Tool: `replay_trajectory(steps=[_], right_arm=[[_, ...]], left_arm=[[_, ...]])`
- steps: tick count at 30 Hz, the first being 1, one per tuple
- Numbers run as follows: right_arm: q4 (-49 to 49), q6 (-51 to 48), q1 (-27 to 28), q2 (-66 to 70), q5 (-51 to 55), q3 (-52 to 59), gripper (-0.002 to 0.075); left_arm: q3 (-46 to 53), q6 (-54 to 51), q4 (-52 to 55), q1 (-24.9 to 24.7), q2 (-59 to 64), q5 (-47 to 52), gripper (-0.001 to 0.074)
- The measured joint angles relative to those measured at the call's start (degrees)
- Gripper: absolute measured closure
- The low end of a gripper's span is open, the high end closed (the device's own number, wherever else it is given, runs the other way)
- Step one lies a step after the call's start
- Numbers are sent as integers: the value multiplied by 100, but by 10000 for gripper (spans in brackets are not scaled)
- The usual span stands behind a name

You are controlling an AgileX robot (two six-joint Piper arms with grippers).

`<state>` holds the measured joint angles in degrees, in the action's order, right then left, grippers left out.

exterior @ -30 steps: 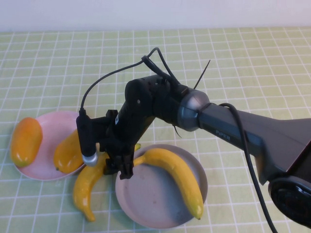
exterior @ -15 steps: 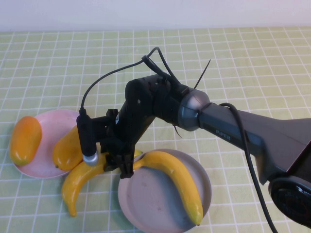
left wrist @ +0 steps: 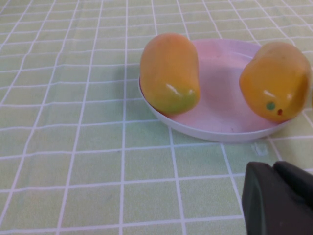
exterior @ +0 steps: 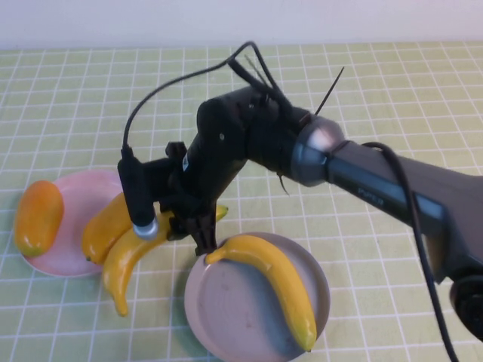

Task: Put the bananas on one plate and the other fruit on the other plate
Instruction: Put another type of fruit in the right plate

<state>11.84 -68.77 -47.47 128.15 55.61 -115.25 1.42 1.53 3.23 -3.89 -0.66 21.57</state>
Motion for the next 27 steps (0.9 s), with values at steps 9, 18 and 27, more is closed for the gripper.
replay_trajectory(steps=[9,18,27], right_arm=[[-279,2911,0,-868,319,0,423],[-1184,8448,-36,-1698,1445,611,423],[-1249,9952,-237,-2626,578,2899,423]], left_arm=[[0,0,0,0,0,0,738],[0,0,0,0,0,0,738],[0,0,0,0,0,0,738]])
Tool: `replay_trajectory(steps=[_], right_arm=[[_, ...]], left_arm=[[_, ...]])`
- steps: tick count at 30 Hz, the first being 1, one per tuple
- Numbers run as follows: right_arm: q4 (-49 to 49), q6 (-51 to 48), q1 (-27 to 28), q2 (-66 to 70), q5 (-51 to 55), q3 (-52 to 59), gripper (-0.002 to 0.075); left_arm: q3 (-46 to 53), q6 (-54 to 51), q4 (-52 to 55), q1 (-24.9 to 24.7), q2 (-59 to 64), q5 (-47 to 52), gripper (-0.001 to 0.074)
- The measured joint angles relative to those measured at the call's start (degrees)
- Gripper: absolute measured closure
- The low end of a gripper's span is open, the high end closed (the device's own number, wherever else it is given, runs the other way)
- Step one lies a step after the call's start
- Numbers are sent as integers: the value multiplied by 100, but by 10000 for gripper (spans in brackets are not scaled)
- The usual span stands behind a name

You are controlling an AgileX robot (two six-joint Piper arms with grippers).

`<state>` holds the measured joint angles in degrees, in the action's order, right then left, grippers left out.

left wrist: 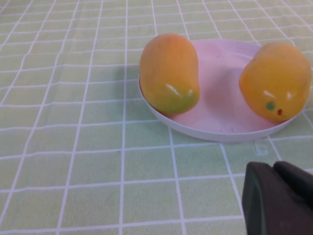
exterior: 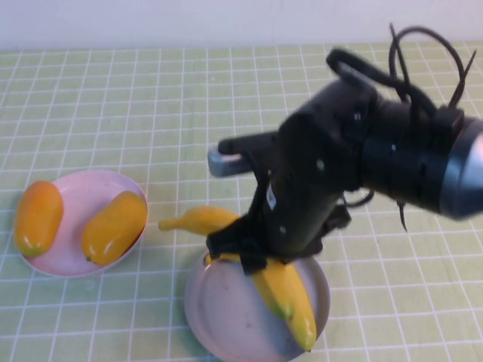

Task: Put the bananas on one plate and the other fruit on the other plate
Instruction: Put another type of fruit in the right plate

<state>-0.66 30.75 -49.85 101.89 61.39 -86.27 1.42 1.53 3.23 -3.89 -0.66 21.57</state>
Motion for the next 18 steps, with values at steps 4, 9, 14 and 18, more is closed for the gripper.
replay_trajectory(steps=[4,9,14,18], right_arm=[[159,273,-145,-44,-411,622,423],[331,319,-194,-21,-946,866,424],[340,325,-194,196,-960,880,424],[329,333,-194,324,-809,880,424]], left_arm=[[0,0,0,0,0,0,737],[0,0,0,0,0,0,737],[0,0,0,0,0,0,737],[0,0,0,0,0,0,738]])
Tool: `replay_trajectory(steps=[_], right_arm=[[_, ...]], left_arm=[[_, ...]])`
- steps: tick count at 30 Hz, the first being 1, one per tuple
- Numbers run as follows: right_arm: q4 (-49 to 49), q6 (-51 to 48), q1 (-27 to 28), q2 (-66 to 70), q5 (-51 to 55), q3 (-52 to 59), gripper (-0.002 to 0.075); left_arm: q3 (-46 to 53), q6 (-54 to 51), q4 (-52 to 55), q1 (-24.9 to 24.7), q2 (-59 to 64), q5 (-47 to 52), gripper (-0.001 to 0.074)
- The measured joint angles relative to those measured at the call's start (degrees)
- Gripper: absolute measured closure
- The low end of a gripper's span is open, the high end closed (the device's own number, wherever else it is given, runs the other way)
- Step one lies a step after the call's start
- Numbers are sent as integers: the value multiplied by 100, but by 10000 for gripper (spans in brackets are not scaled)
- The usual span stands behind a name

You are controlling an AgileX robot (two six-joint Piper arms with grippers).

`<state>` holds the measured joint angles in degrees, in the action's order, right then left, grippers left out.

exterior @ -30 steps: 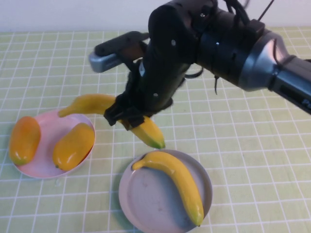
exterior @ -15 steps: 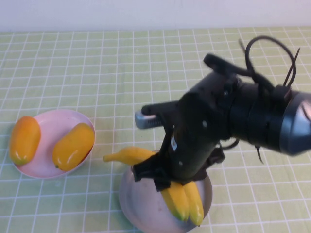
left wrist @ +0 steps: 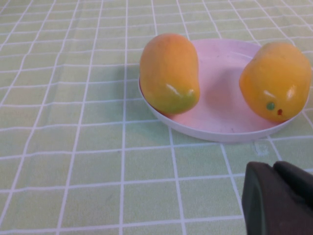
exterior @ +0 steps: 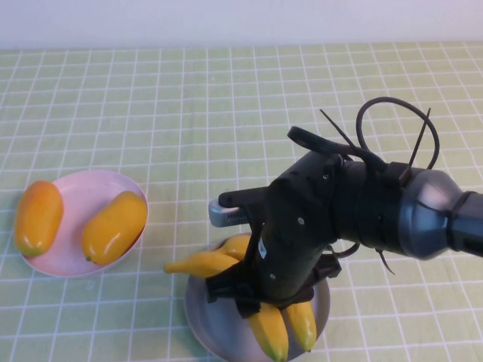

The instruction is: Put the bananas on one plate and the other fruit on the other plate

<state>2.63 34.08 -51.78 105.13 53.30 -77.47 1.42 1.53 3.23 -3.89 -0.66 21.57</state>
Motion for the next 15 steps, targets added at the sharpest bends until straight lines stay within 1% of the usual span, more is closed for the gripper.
replay_trajectory(steps=[3,4,8,9,12,15], right_arm=[[-12,0,0,18,33,0,414],[-12,0,0,28,33,0,395],[-12,0,0,27,101,0,273],[-12,0,0,27,111,0,256],[-12,0,0,-53,146,0,244],[-21,-150,-13,-325,169,0,284]], left_arm=[[0,0,0,0,0,0,738],[0,0,0,0,0,0,738],[0,0,0,0,0,0,738],[0,0,0,0,0,0,738],[0,0,0,0,0,0,738],[0,0,0,0,0,0,738]])
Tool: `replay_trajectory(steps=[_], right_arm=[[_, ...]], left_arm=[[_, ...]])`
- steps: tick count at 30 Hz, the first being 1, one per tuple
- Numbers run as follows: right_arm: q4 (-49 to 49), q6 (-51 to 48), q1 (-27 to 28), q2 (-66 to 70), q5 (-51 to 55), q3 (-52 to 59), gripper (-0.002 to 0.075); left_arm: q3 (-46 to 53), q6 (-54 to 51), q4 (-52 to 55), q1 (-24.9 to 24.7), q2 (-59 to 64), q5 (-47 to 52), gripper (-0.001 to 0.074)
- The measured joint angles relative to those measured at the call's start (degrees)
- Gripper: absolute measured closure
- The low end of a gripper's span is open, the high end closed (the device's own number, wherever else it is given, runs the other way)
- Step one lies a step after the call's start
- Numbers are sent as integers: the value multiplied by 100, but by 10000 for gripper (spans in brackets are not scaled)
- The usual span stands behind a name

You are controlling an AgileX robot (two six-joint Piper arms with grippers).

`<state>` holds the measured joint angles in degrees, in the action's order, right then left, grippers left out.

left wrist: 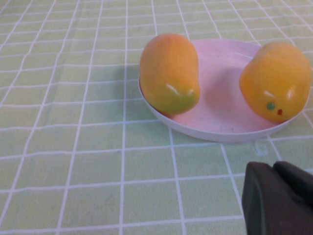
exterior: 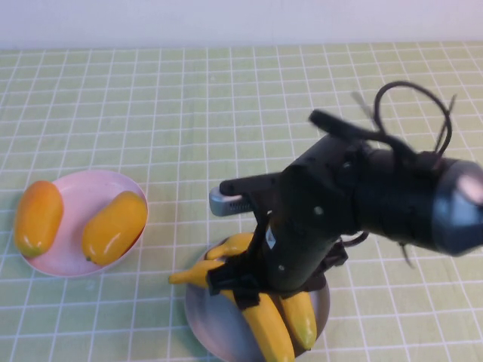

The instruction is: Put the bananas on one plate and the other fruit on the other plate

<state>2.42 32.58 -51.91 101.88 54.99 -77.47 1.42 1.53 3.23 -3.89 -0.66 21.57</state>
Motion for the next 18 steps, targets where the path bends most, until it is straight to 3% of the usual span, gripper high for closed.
replay_trajectory(steps=[8,11,18], right_arm=[[-464,-819,-4,-1170,621,0,673],[-930,-842,-4,-1622,1021,83,718],[-1249,-855,-4,-2968,1086,762,734]], left_arm=[[0,0,0,0,0,0,738],[0,0,0,0,0,0,738],[0,0,0,0,0,0,738]])
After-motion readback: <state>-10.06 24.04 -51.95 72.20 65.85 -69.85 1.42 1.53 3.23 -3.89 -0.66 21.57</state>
